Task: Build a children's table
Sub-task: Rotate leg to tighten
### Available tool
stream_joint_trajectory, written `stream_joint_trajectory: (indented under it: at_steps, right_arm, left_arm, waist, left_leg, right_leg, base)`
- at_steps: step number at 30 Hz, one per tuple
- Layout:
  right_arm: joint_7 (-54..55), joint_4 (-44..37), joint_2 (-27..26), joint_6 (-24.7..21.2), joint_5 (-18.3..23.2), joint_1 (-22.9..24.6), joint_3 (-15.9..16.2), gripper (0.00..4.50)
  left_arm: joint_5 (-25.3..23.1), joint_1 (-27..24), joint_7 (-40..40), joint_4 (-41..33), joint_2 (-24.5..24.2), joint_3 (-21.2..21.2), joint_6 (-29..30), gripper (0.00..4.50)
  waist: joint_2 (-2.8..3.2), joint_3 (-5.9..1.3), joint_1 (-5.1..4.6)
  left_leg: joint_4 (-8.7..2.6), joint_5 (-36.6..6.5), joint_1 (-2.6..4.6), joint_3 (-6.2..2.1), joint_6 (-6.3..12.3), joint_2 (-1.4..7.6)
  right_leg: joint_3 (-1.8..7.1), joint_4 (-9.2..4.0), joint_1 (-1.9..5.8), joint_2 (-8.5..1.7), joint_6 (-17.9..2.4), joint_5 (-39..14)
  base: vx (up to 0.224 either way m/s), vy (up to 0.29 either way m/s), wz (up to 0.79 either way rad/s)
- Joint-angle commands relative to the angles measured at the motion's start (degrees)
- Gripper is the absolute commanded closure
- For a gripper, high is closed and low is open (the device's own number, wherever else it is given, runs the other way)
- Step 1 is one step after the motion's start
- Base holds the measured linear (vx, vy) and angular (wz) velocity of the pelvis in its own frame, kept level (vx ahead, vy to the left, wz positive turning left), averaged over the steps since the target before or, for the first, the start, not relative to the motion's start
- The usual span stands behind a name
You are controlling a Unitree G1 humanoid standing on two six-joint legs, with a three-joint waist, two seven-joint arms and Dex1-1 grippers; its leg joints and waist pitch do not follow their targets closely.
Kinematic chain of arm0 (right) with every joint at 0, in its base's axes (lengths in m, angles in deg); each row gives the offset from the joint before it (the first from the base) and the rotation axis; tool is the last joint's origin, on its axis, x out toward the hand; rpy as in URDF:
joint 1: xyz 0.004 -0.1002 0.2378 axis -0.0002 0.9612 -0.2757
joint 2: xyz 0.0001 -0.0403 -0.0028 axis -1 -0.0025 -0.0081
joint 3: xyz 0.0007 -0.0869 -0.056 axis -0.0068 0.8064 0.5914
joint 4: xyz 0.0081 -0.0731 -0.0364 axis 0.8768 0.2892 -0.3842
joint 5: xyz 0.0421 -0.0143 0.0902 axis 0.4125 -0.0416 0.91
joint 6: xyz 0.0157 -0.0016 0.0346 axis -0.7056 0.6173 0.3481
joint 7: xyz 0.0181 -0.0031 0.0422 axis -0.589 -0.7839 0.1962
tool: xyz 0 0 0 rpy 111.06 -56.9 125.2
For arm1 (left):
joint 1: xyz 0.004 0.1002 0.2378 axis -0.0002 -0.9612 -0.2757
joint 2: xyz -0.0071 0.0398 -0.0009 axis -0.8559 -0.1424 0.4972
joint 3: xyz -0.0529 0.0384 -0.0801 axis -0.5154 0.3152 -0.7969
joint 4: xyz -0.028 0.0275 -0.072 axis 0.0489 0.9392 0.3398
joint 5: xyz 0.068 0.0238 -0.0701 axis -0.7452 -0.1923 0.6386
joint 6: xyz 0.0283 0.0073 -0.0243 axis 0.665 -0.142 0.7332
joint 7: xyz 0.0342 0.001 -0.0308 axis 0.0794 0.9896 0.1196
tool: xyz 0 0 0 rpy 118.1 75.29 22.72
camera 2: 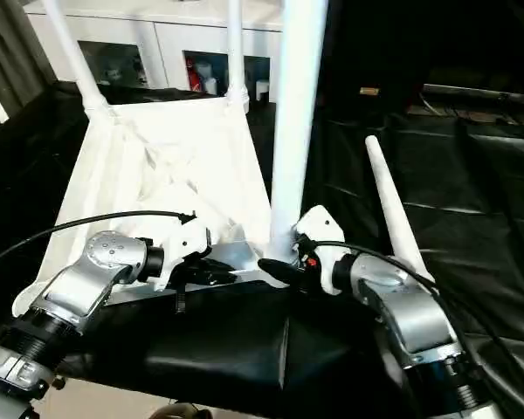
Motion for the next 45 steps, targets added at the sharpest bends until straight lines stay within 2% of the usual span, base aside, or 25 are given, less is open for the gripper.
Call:
stream_joint_trajectory:
  at_steps: [1,3,4,5,6,7,9,10,11,13,15,16,17,18,20,21,23,25,31,32,33,34,35,37,45]
  right_arm:
    - [7.4,3.7,-2.1,-0.5,-1.7,-1.1,-2.4,1.76]
    - [18.4,9.1,-7.7,0.0,-2.6,-2.5,-6.2,1.78]
    - [24.6,12.5,-10.9,1.0,-3.1,-3.4,-8.2,1.79]
    - [26.7,13.8,-11.9,1.5,-3.3,-3.7,-8.8,1.79]
    - [31.3,16.7,-14.3,3.0,-3.3,-4.4,-10.1,1.8]
    - [31.3,16.7,-14.3,3.0,-3.3,-4.4,-10.1,1.8]
    - [40.0,24.9,-18.6,6.9,-4.0,-7.4,-11.6,1.8]
    - [40.0,24.9,-18.6,6.9,-4.0,-7.4,-11.6,1.8]
    - [40.7,26.3,-19.3,7.8,-4.0,-8.1,-11.6,1.8]
    - [40.4,27.2,-20.0,8.8,-4.0,-9.4,-11.9,1.8]
    - [39.2,27.0,-20.4,10.2,-4.5,-10.2,-11.9,1.8]
    - [38.8,26.6,-20.5,10.8,-4.5,-10.2,-11.8,1.24]
    - [38.3,26.2,-20.5,11.2,-4.4,-10.1,-11.8,1.24]
    - [37.9,25.7,-20.5,11.7,-4.2,-9.9,-11.7,1.24]
    - [36.7,25.1,-19.6,12.8,-4.6,-9.6,-10.8,0.94]
    - [35.1,23.3,-18.2,13.0,-5.1,-8.9,-9.9,0.86]
    - [33.2,21.9,-17.0,13.0,-5.3,-8.4,-9.1,0.73]
    - [29.7,18.4,-14.7,12.4,-5.7,-7.2,-8.0,0.5]
    - [15.9,8.1,-5.9,7.0,-4.0,-3.5,-3.6,0.5]
    - [15.8,8.0,-5.9,6.9,-4.0,-3.5,-3.5,0.5]
    - [8.7,3.8,-1.7,5.3,-2.1,-1.5,-1.2,0.5]
    - [5.9,2.1,0.0,5.2,-1.5,-0.7,-0.2,0.5]
    - [3.9,0.8,1.4,5.3,-1.1,-0.1,0.4,0.5]
    - [-1.6,-2.9,4.8,4.2,0.1,1.1,1.7,0.5]
    - [-4.8,-2.7,6.9,3.2,-0.4,-0.2,3.1,0.5]
  left_arm:
    - [0.8,1.8,-3.1,0.0,2.3,-1.6,0.6,4.5]
    - [-0.3,3.8,-12.0,4.3,6.0,-3.9,2.5,4.5]
    - [-0.8,5.1,-17.6,7.1,8.6,-5.2,3.8,4.5]
    - [-0.8,5.6,-19.6,8.1,9.6,-5.7,4.1,4.5]
    - [-0.9,6.7,-24.8,10.5,12.1,-7.1,4.4,4.5]
    - [-0.9,6.7,-24.8,10.5,12.1,-7.1,4.4,4.5]
    - [-0.3,10.0,-32.9,16.3,17.9,-8.6,3.8,4.5]
    - [-0.3,10.0,-32.9,16.3,17.9,-8.6,3.8,4.5]
    - [-0.2,10.7,-33.9,17.4,19.0,-8.7,3.6,4.5]
    - [-0.4,11.6,-34.3,18.3,20.3,-8.5,2.7,4.5]
    - [-1.1,11.9,-32.4,18.2,20.7,-7.5,1.2,4.5]
    - [-1.2,11.7,-31.2,17.9,20.6,-6.9,0.6,4.5]
    - [-1.3,11.4,-30.1,17.5,20.3,-6.4,0.3,4.5]
    - [-1.3,11.1,-28.9,17.2,19.9,-5.9,-0.1,4.5]
    - [-1.0,10.1,-24.7,16.1,18.6,-4.7,-1.9,4.5]
    - [-1.1,9.0,-21.1,14.7,16.7,-3.4,-3.5,4.5]
    - [-0.8,8.3,-19.0,13.6,15.7,-2.9,-4.0,4.5]
    - [-0.3,7.3,-16.1,12.0,14.0,-2.6,-3.7,4.5]
    - [0.1,5.5,-9.9,8.8,9.1,-1.8,-4.6,4.5]
    - [0.1,5.4,-9.8,8.8,9.0,-1.8,-4.7,4.5]
    - [0.7,4.6,-6.4,7.0,6.9,-1.4,-5.2,4.5]
    - [0.8,4.2,-4.7,6.1,5.9,-1.1,-5.5,4.5]
    - [0.9,3.9,-3.3,5.4,4.9,-0.8,-5.9,4.5]
    - [1.0,3.0,0.5,3.4,2.4,-0.3,-6.1,4.5]
    - [2.2,1.7,4.8,0.0,-0.5,0.2,-5.6,4.5]
  waist:
    - [-0.38,-4.15,-0.47]
    - [-0.46,-4.06,-1.0]
    - [-0.41,-3.89,-1.21]
    - [-0.43,-3.83,-1.58]
    - [-0.5,-4.08,-1.59]
    - [-0.42,-3.92,-1.48]
    - [-0.57,-3.9,-1.68]
    - [-0.57,-3.9,-1.68]
    - [-0.45,-4.06,-1.56]
    - [-0.24,-4.23,-1.45]
    - [-0.27,-4.43,-1.36]
    - [-0.16,-4.48,-1.33]
    - [-0.23,-4.48,-1.35]
    - [-0.15,-4.51,-1.32]
    - [-0.09,-4.5,-1.39]
    - [-0.23,-4.52,-1.48]
    - [-0.16,-4.44,-1.64]
    - [-0.12,-4.46,-1.32]
    - [-0.09,-4.4,-1.08]
    - [-0.09,-4.4,-1.08]
    - [-0.22,-4.53,-0.77]
    - [-0.13,-4.54,-0.69]
    - [-0.13,-4.49,-0.66]
    - [-0.09,-4.64,-0.48]
    - [-0.35,-4.58,-0.29]
  left_leg:
    - [-3.78,-5.9,0.7,-3.1,3.15,5.78]
    - [-3.87,-6.6,0.79,-3.15,2.25,5.74]
    - [-3.91,-7.3,1.0,-3.02,1.93,5.71]
    - [-3.86,-8.7,1.27,-3.04,0.81,5.51]
    - [-3.97,-8.4,1.25,-3.15,0.62,5.49]
    - [-3.89,-8.7,1.51,-2.93,0.98,5.4]
    - [-4.1,-8.4,1.35,-2.87,1.57,5.43]
    - [-4.1,-8.4,1.35,-2.87,1.57,5.43]
    - [-4.06,-8.9,1.68,-2.94,1.31,5.36]
    - [-4.0,-7.7,1.39,-2.87,2.32,5.44]
    - [-3.95,-6.0,1.03,-2.95,3.27,5.51]
    - [-3.92,-5.7,1.02,-2.97,3.49,5.57]
    - [-3.89,-5.5,0.98,-2.93,3.98,5.55]
    - [-3.88,-5.5,0.88,-2.95,4.23,5.48]
    - [-3.92,-5.7,0.78,-3.0,4.53,5.49]
    - [-3.96,-5.7,0.66,-3.07,4.59,5.53]
    - [-3.95,-6.4,0.82,-2.94,4.6,5.54]
    - [-4.0,-6.6,0.94,-2.92,4.4,5.63]
    - [-4.09,-7.7,1.01,-2.93,4.02,5.92]
    - [-4.09,-7.7,1.01,-2.93,4.02,5.92]
    - [-3.93,-7.1,0.66,-3.0,4.62,5.84]
    - [-3.87,-6.4,0.74,-2.93,5.12,5.93]
    - [-3.9,-6.5,0.55,-3.01,5.31,5.84]
    - [-3.82,-6.2,0.69,-3.01,5.62,6.03]
    - [-3.82,-6.0,0.77,-2.93,4.7,6.04]
  right_leg:
    - [4.42,-4.25,3.17,-7.45,-9.5,-11.4]
    - [4.42,-4.46,3.22,-7.49,-9.0,-13.4]
    - [4.43,-4.88,2.97,-7.39,-8.7,-14.8]
    - [4.39,-5.25,2.82,-7.53,-8.6,-17.4]
    - [4.36,-5.23,3.19,-7.58,-8.1,-17.7]
    - [4.52,-5.49,2.89,-7.5,-7.6,-18.1]
    - [4.5,-5.41,2.94,-7.44,-7.5,-17.5]
    - [4.5,-5.41,2.94,-7.44,-7.5,-17.5]
    - [4.47,-5.47,3.0,-7.46,-7.3,-18.0]
    - [4.62,-5.18,3.14,-7.49,-7.4,-15.3]
    - [4.59,-4.65,3.42,-7.59,-7.9,-12.2]
    - [4.58,-4.53,3.41,-7.59,-8.0,-11.5]
    - [4.56,-4.55,3.42,-7.64,-8.1,-11.0]
    - [4.51,-4.57,3.53,-7.71,-8.0,-11.3]
    - [4.46,-4.68,3.56,-7.71,-7.8,-12.0]
    - [4.41,-4.62,3.66,-7.7,-7.5,-12.3]
    - [4.41,-4.8,3.45,-7.59,-7.3,-13.6]
    - [4.51,-4.87,3.41,-7.64,-6.8,-15.3]
    - [4.67,-4.77,3.27,-7.59,-6.5,-15.3]
    - [4.67,-4.77,3.27,-7.59,-6.5,-15.3]
    - [4.61,-4.63,3.79,-7.71,-6.2,-14.7]
    - [4.76,-4.57,3.44,-7.76,-6.1,-14.2]
    - [4.59,-4.54,3.58,-7.58,-6.0,-14.4]
    - [4.53,-4.42,3.35,-7.51,-6.1,-13.9]
    - [4.5,-4.36,3.09,-7.48,-7.6,-14.6]
  base:
    - [0.0,0.0,0.0]
    - [0.0,0.0,0.0]
    - [0.0,0.0,0.0]
    - [0.0,0.0,0.0]
    - [0.0,0.0,0.0]
    - [0.0,0.0,0.0]
    - [0.0,0.0,0.0]
    - [0.0,0.0,0.0]
    - [0.0,0.0,0.0]
    - [0.0,0.0,0.0]
    - [0.0,0.0,0.0]
    - [0.0,0.0,0.0]
    - [0.0,0.0,0.0]
    - [0.0,0.0,0.0]
    - [0.0,0.0,0.0]
    - [0.0,0.0,0.0]
    - [0.0,0.0,0.0]
    - [0.0,0.0,0.0]
    - [0.0,0.0,0.0]
    - [0.0,0.0,0.0]
    - [0.0,0.0,0.0]
    - [0.0,0.0,0.0]
    - [0.0,0.0,0.0]
    - [0.0,0.0,0.0]
    - [0.0,0.0,0.0]
